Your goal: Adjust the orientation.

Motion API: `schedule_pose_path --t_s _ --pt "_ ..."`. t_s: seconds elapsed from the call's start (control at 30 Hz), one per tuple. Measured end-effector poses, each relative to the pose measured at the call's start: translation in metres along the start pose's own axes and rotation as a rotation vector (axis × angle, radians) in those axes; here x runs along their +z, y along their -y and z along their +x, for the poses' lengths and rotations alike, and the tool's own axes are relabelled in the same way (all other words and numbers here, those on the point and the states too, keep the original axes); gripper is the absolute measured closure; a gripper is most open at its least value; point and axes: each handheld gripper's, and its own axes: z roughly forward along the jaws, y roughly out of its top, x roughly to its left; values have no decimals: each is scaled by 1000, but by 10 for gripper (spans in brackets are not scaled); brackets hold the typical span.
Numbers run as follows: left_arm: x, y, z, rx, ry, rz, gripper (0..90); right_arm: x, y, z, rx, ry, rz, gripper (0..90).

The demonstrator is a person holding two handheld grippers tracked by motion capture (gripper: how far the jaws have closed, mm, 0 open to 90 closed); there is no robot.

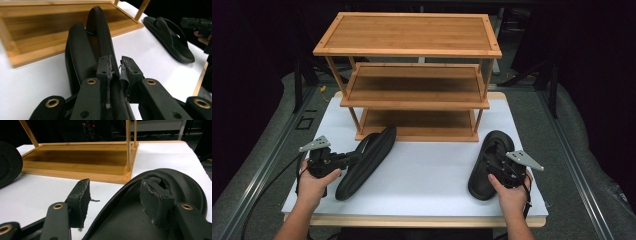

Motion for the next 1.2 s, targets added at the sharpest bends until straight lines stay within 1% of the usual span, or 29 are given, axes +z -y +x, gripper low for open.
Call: schedule_pose_path --t_s 0.03,0.07,0.1,0.13,0.17,0.2,0.23,0.27,0.3,0.33,0.4,0.43,0.47,0.5,0.53,0.6,0.63,0.67,0.77,0.83,0.9,0.93,0.97,1.0,1.07,1.13,1.2 --pt "6 2 -9 4 29 -2 755 0 0 0 0 1 0 410" --pt "10 3 -14 11 48 -3 749 0 0 0 0 1 -1 410" --pt "10 3 -14 11 48 -3 749 0 0 0 0 1 -1 410" --pt "15 4 -19 4 70 -10 749 -1 0 -1 2 1 -1 410" --pt "15 4 -19 4 70 -10 744 -1 0 -1 2 1 -1 410" --pt "18 5 -22 9 74 -8 744 -1 0 -1 3 1 -1 410" --pt "21 7 -25 -6 107 -10 733 -1 0 -1 6 4 -2 410" --pt "21 7 -25 -6 107 -10 725 -1 0 -1 3 2 -1 410" --pt "24 9 -28 -5 137 -7 710 -1 0 -2 5 2 -1 410" --pt "24 9 -28 -5 137 -7 687 -1 0 -2 5 2 -1 410" --pt "26 9 -30 8 150 -3 676 -1 0 -2 5 3 -1 410" --pt "25 9 -31 16 147 -8 672 -1 -1 -2 8 3 5 410" --pt "25 9 -31 23 149 -8 651 -1 0 -2 9 4 0 411" --pt "25 9 -30 31 123 -11 625 -1 -1 -2 9 3 2 411" --pt "24 10 -29 30 111 -9 612 -1 0 -2 8 2 -11 410" --pt "24 10 -27 26 109 -4 606 -1 0 -2 9 2 -11 410" --pt "25 12 -24 24 89 2 605 -1 0 -2 4 2 -1 410" --pt "25 13 -22 31 71 11 605 -1 0 -2 4 2 -1 410" --pt "27 16 -13 33 50 34 601 0 0 -1 7 1 1 410" --pt "27 18 -9 25 55 45 598 0 0 -1 5 1 1 410" --pt "28 21 -4 41 42 63 576 0 0 -1 6 2 2 410" --pt "28 21 -4 41 42 63 572 0 0 -1 6 2 2 410" --pt "31 24 0 35 43 77 570 0 0 -1 6 1 2 411" --pt "31 24 0 35 43 77 569 0 0 -1 6 1 2 411" --pt "34 27 3 48 28 107 563 0 0 -1 3 0 1 410" --pt "37 29 4 52 34 132 560 0 0 -1 6 -1 3 410" --pt "39 31 4 54 50 151 563 0 0 -1 6 -1 3 410"
